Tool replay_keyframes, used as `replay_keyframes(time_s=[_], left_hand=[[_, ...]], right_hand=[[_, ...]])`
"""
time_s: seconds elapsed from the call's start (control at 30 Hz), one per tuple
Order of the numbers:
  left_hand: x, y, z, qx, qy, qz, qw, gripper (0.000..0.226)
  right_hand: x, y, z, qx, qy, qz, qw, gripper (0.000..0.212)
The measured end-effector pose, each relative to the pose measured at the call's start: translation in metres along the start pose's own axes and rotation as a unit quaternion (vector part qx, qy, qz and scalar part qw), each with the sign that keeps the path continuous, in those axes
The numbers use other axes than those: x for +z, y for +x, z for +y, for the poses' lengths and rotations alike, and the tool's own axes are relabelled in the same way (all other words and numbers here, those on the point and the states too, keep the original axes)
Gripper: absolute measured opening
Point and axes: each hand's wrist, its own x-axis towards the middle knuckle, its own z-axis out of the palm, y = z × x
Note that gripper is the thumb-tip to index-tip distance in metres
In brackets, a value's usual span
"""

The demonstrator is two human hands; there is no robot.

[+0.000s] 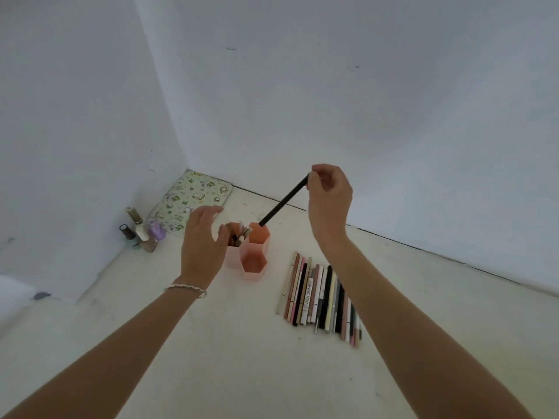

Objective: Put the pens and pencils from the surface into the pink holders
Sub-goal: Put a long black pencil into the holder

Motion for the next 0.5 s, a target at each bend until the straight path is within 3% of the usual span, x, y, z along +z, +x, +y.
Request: replay_keyframes(time_s=[0.13, 0.23, 0.37, 0.5], left_hand=[[-0.017, 0.001, -0.005, -0.065, -0.035, 0.03, 0.997, 0.045], [-0.03, -0.002, 0.001, -0.061, -0.058, 0.026, 0.996, 0.04], [-0.031, -0.019, 0.02, -0.045, -0.089, -0.025, 0.995, 0.02], [-0.013, -0.043, 0.042, 0.001, -0.091, -0.092, 0.992, 0.027]], right_hand=[[0.021, -0.028, 0.006, -0.052, -0.016, -0.048, 0.997, 0.014], [0.035, -0.047, 0.02, -0.073, -0.046, -0.095, 0.992, 0.015], [0.04, -0.063, 0.038, -0.07, -0.086, -0.125, 0.986, 0.016], [0.034, -0.066, 0.048, -0.088, -0.149, -0.177, 0.969, 0.017]])
